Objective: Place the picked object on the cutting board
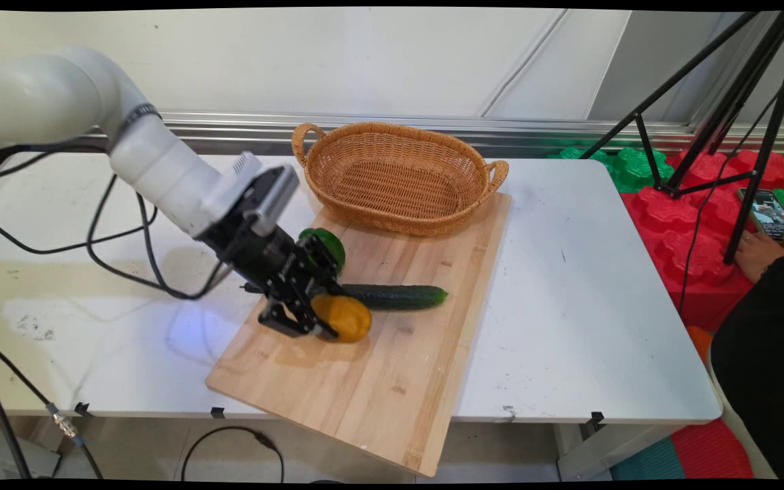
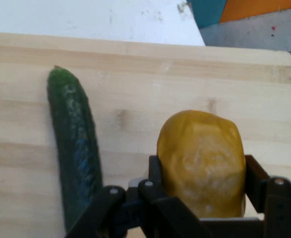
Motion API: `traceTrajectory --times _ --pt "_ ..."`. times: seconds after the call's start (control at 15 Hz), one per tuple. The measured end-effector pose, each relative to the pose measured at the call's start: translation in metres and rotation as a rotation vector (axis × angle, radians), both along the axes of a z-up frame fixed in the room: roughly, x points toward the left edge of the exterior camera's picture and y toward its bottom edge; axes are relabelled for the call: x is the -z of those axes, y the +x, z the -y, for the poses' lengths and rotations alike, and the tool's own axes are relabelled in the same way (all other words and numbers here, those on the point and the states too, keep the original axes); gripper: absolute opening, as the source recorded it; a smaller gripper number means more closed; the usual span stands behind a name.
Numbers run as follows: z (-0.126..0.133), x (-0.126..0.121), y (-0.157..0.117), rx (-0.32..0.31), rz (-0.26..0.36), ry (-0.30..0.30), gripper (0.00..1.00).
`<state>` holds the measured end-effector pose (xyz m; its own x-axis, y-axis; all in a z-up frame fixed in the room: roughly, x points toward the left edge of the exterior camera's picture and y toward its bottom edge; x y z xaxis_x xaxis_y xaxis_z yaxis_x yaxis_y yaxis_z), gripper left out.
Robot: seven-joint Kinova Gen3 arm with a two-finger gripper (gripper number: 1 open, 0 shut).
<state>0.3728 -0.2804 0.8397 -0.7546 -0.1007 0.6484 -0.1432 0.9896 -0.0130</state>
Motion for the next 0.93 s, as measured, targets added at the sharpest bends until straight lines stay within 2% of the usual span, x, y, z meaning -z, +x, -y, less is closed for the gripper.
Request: traceTrajectory --times 0.4,0.73,0.8,0.93 --pt "-0.006 0.029 -0.033 0.029 0.033 0.009 0.00" --pt "-0.008 0.047 -0.055 0.025 0.053 0.009 0.00" --pt "-0.008 0.049 -0.058 0.025 0.055 0.007 1.00" --pt "-0.009 0.052 -0.062 0.022 0.058 0.005 1.00"
